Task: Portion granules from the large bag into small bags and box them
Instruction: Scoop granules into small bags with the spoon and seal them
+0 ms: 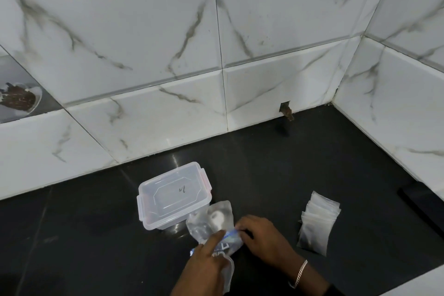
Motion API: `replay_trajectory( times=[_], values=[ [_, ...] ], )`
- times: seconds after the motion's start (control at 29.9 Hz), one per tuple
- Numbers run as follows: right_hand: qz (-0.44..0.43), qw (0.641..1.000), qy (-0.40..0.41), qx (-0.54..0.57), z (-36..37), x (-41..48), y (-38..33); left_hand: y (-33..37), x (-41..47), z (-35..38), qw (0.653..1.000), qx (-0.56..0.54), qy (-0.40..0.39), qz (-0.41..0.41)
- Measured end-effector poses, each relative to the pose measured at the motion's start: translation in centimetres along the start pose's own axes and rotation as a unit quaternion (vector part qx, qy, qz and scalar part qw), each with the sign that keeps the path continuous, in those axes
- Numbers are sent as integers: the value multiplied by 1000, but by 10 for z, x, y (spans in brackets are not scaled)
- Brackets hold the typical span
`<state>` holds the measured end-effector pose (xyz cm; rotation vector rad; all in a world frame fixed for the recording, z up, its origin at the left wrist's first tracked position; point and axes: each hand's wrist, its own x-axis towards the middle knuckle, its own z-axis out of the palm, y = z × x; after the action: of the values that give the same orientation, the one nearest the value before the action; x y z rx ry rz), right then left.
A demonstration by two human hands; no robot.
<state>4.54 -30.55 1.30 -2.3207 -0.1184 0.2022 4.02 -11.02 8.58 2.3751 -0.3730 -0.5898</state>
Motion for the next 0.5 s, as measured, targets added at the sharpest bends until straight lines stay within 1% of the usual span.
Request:
replay_trajectory(
  times=[0.03,0.1,0.13,0.2,0.27,0.3,0.37,0.43,0.5],
  values=[
    [2,1000,14,17,-3,5,-1,-4,-1,-3,1000,-1,-13,-13],
    [25,997,33,67,-14,14,-5,-14,-4,-9,997,-50,23,-50],
    [40,995,35,89,-21,17,-7,-20,-4,-11,996,-48,25,-71],
    [64,991,13,120,-35,24,-9,-35,-6,-10,999,-2,-13,-39],
    [80,986,-28,141,-44,29,-9,-48,-6,-10,998,55,14,1],
    [86,985,-39,148,-47,32,-8,-47,-4,-13,997,79,21,9],
    [99,979,-37,176,-50,35,-7,-39,5,-17,996,83,22,-10],
    [111,971,-32,210,-51,35,-8,-36,13,-22,996,82,17,-9],
    [113,962,-38,245,-51,36,-8,-26,21,-25,996,83,17,28]
  ],
)
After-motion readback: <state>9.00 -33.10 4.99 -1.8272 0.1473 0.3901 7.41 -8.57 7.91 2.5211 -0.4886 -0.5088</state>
